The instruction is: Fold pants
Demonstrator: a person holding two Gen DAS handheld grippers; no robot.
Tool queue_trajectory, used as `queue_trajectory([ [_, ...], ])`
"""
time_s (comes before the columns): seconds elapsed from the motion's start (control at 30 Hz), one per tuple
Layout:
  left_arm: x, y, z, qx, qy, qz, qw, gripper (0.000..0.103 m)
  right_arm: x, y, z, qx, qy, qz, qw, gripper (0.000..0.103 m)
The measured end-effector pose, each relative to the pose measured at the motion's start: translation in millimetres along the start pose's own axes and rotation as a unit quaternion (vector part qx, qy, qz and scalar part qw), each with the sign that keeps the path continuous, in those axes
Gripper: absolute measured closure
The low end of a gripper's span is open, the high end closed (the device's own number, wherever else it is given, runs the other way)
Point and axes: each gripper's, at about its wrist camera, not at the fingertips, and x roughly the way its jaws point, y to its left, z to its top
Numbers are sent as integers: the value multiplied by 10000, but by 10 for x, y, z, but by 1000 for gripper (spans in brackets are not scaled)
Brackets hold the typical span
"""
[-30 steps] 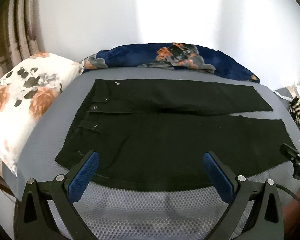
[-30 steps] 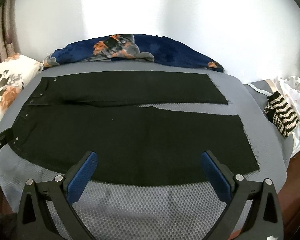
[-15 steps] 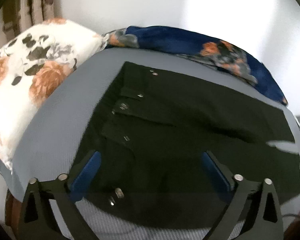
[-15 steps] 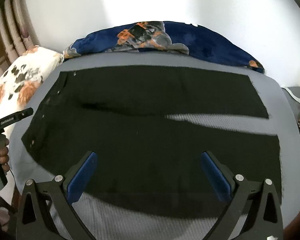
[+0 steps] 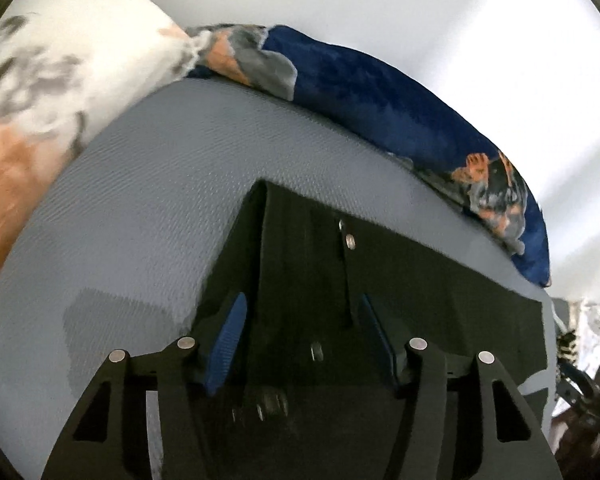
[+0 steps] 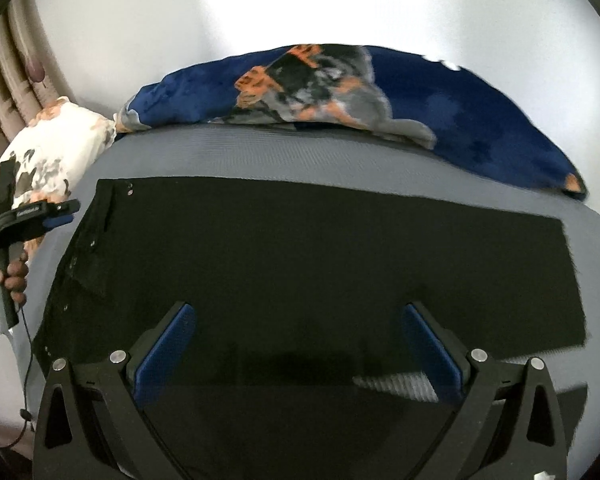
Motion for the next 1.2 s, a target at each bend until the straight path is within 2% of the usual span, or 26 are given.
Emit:
queue_trajectory([
  [0.07,133,76,136,-2,95,-185,9998,44,143,43,100,-29,81,76,9999,1],
  [0.17,371,232,331,-189,430,-677,9966,46,360,122,257,-110,253,175,9995,1],
  [0.27,503,316,410,-234,609,-848,9943,49,533,195,404,-206,308,189,9991,1],
  [0.43,633,399,538,-377,754,-1332,9875,59,746,290,616,-390,338,264,9983,1],
  [0.57,705,360,646,-363,842,-1673,9816,61,922,301,776,-520,391,434,9969,1],
  [0.63,743,292,672,-227,849,-1736,9809,61,1058,307,856,-693,597,680,9935,1],
  [0.73,882,246,667,-262,903,-1698,9810,61,1246,311,927,-1081,950,1359,9802,1],
  [0.9,950,168,597,-431,637,-1654,9832,61,1498,252,1026,-1814,1132,1612,9635,1],
  [0.93,930,148,574,-427,548,-1604,9846,67,1538,223,1054,-1915,1163,1635,9608,1],
  [0.97,889,114,545,-403,425,-1488,9871,82,1577,194,1093,-2008,1192,1681,9577,1],
  [1.0,853,103,523,-373,337,-1389,9890,89,1615,164,1121,-2075,1222,1706,9555,3],
  [1.07,748,75,484,-390,132,-1353,9899,93,1673,150,1187,-2188,1360,1831,9487,5],
  [1.2,435,-100,457,-282,-248,-1355,9901,93,1804,205,1317,-2583,1866,2259,9206,13],
])
